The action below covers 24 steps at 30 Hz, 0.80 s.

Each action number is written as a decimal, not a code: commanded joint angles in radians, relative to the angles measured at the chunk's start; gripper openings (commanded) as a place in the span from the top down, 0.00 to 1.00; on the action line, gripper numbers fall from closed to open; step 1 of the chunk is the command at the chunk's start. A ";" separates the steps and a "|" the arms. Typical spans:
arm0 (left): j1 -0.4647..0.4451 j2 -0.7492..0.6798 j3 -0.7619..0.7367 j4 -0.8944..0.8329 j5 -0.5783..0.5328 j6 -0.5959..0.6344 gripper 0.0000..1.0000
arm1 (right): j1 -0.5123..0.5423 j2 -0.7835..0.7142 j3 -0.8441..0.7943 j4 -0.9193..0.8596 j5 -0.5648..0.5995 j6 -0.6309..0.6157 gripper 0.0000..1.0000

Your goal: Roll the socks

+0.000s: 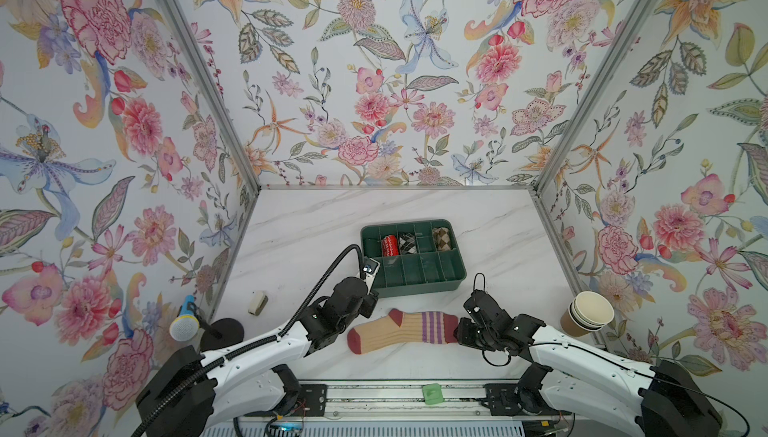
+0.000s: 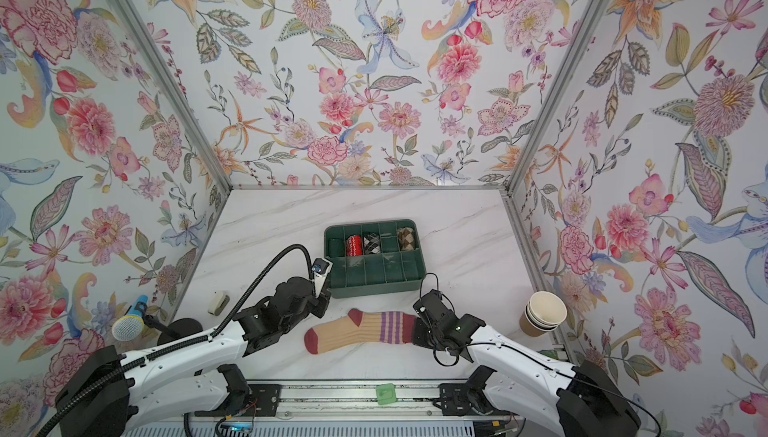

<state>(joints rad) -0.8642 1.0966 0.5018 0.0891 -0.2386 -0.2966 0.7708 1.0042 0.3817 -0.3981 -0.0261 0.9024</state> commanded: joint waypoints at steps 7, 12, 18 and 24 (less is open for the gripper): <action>-0.009 0.008 0.018 -0.006 0.016 0.005 0.91 | 0.015 0.034 -0.010 -0.015 0.019 0.033 0.69; -0.009 0.013 0.019 -0.005 0.018 0.005 0.91 | 0.015 0.015 -0.034 -0.028 0.029 0.048 0.72; -0.009 0.022 0.021 0.002 0.024 0.005 0.92 | 0.014 0.013 -0.053 -0.026 0.026 0.054 0.78; -0.009 0.026 0.025 0.001 0.024 0.005 0.92 | 0.015 0.024 -0.054 -0.023 0.019 0.049 0.88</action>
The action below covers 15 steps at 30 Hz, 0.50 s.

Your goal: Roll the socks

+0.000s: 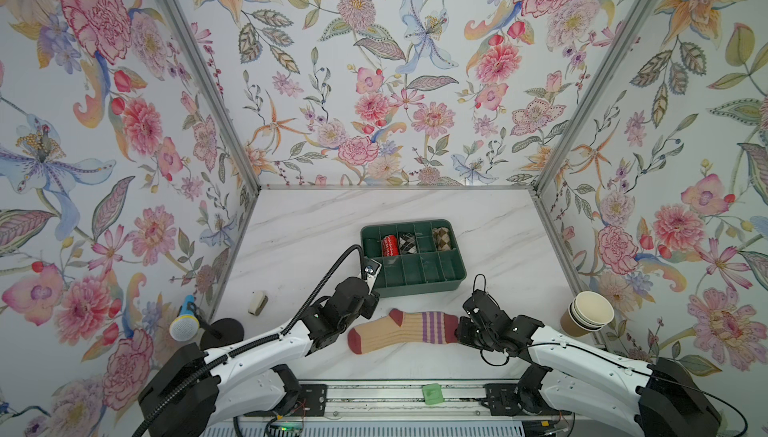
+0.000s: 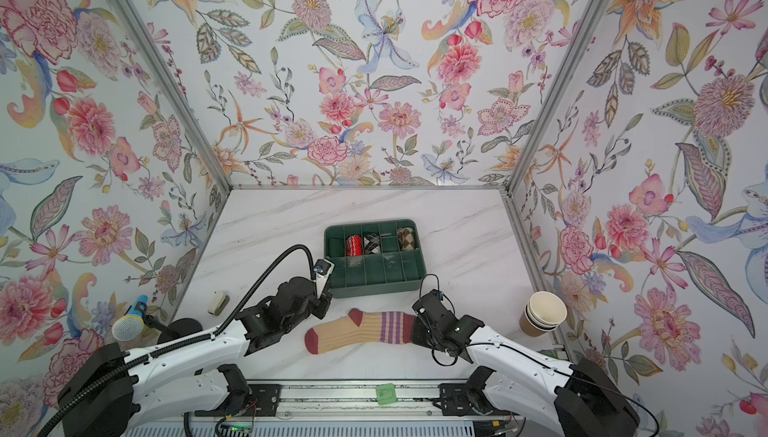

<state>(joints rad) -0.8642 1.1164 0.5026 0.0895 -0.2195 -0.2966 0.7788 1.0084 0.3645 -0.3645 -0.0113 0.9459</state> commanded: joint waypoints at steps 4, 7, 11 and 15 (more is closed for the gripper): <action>-0.009 0.012 0.028 0.001 0.006 0.005 0.92 | 0.008 0.027 -0.038 -0.056 0.001 0.002 0.94; -0.009 0.020 0.032 0.001 0.009 0.007 0.92 | 0.008 0.024 -0.038 -0.065 0.008 0.002 0.98; -0.009 0.035 0.048 0.001 0.017 0.013 0.92 | 0.009 0.010 -0.025 -0.099 0.037 -0.010 1.00; -0.009 0.046 0.069 0.005 0.020 0.021 0.93 | 0.019 -0.011 0.022 -0.168 0.098 -0.046 1.00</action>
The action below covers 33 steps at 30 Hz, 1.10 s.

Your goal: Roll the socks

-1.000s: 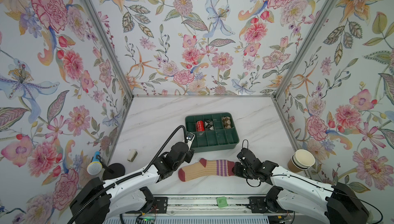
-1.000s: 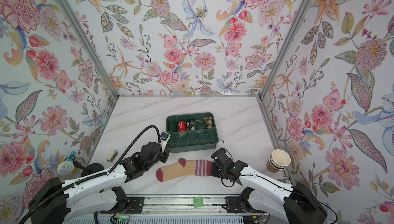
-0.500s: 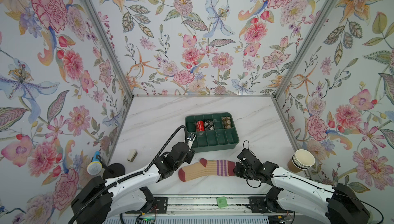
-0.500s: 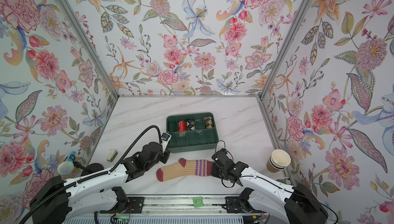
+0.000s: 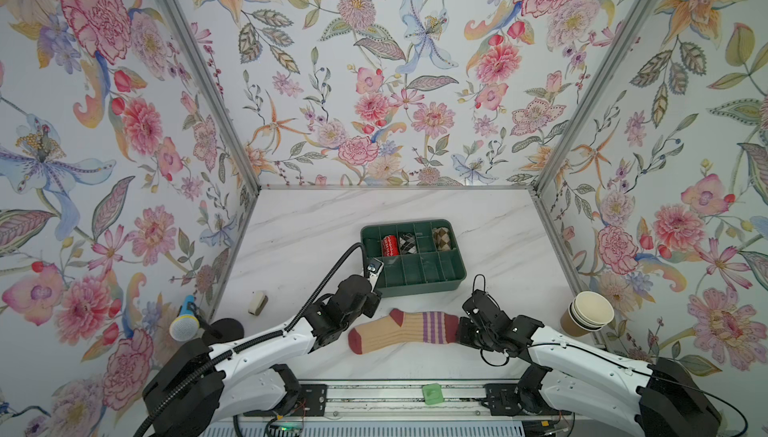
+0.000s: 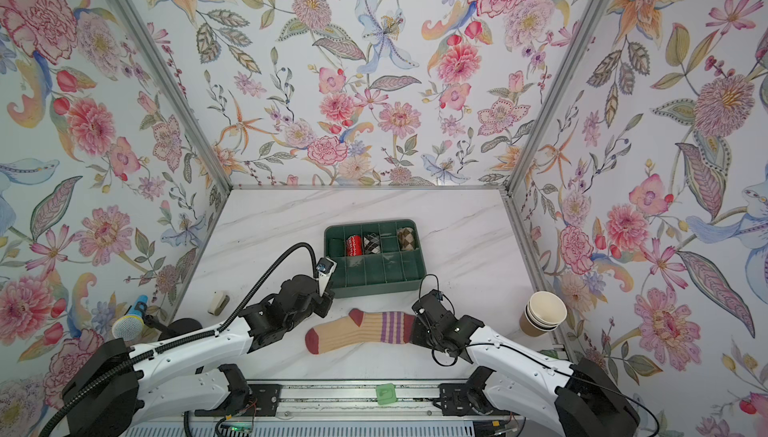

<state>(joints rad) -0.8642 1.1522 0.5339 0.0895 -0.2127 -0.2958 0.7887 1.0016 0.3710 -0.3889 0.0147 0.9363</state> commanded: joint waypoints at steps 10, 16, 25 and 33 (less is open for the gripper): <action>-0.009 0.042 0.117 -0.004 0.033 0.044 0.93 | 0.070 -0.024 0.114 -0.245 0.200 -0.078 1.00; -0.007 0.043 0.147 -0.021 0.055 0.042 0.93 | 0.123 -0.023 0.158 -0.249 0.251 -0.096 1.00; 0.001 0.025 0.143 -0.018 0.083 0.027 0.93 | 0.215 0.001 0.224 -0.202 0.301 -0.153 1.00; 0.002 0.026 0.134 -0.007 0.102 0.018 0.93 | 0.264 0.075 0.258 -0.091 0.264 -0.224 1.00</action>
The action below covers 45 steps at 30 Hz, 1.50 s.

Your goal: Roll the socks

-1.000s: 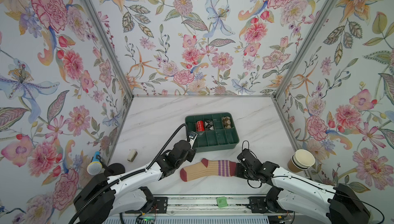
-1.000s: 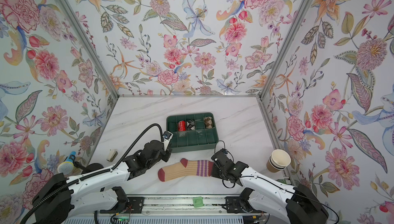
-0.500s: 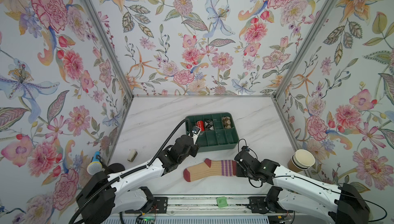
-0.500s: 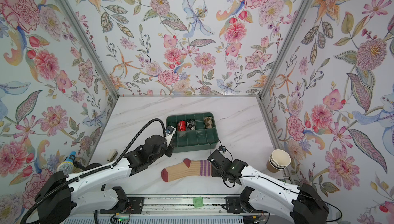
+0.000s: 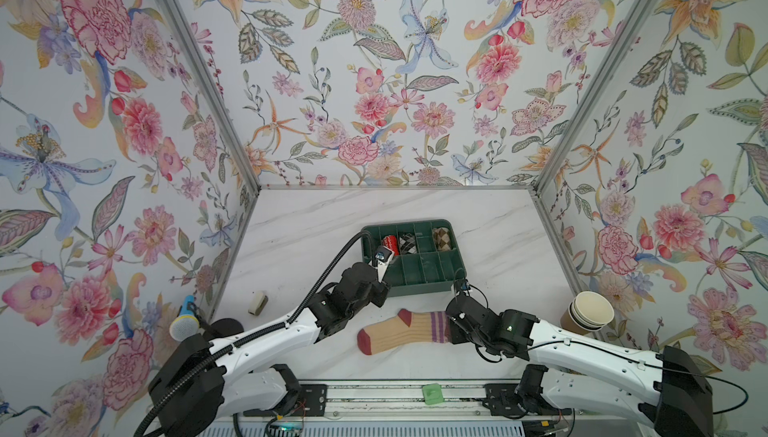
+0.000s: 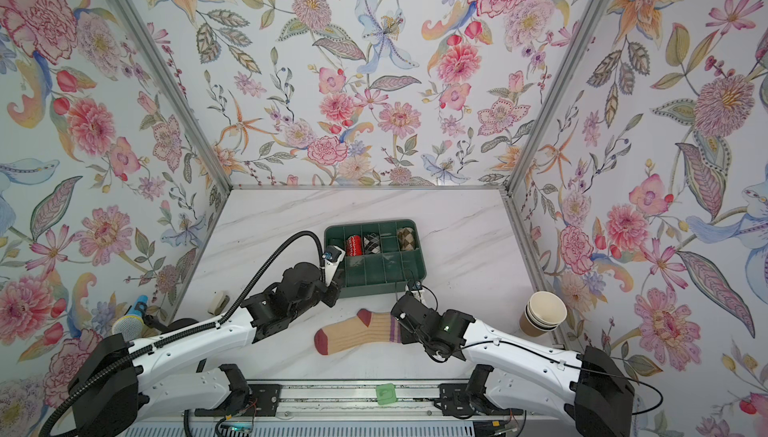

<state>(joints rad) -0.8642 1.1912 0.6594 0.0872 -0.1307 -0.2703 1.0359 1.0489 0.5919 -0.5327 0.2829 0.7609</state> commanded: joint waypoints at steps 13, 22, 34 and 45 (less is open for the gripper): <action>0.010 -0.016 -0.007 0.005 0.034 -0.009 0.93 | 0.058 0.181 0.082 0.145 -0.111 -0.125 1.00; 0.016 -0.018 -0.016 0.006 0.043 -0.013 0.93 | 0.058 0.262 0.093 0.176 -0.201 -0.141 1.00; 0.022 -0.008 -0.020 0.006 0.057 -0.016 0.92 | 0.036 0.317 0.095 0.203 -0.245 -0.149 0.95; 0.026 0.014 -0.016 0.005 0.080 -0.015 1.00 | -0.037 0.244 0.057 0.240 -0.383 -0.150 0.71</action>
<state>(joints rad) -0.8490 1.1915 0.6498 0.0895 -0.0757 -0.2783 1.0157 1.3407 0.6655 -0.3157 -0.0471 0.6170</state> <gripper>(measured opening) 0.050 0.279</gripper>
